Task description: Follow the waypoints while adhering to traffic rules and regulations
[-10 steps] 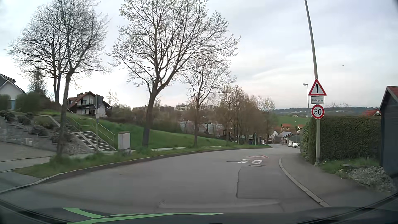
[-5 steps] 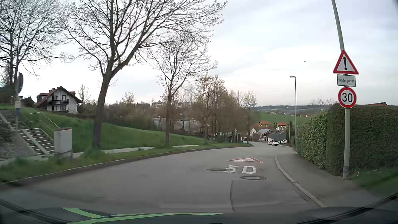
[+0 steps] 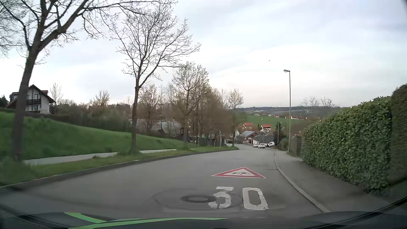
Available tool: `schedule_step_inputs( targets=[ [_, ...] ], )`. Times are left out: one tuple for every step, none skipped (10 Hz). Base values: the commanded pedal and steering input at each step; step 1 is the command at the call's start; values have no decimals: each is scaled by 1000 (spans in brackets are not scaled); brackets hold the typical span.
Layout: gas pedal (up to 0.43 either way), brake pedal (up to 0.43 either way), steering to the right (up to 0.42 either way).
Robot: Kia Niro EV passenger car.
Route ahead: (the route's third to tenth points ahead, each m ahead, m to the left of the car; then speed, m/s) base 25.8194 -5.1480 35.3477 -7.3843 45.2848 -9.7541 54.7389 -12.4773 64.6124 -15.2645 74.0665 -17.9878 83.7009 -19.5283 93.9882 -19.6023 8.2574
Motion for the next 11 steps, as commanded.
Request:
schedule_step_inputs(
  targets=[
    [0,171,93],
    [0,177,91],
    [0,195,90],
    [0,207,87],
    [0,213,86],
    [0,220,85],
    [0,226,81],
    [0,226,75],
    [0,232,74],
    [0,226,72],
    [0,226,68]
  ],
)
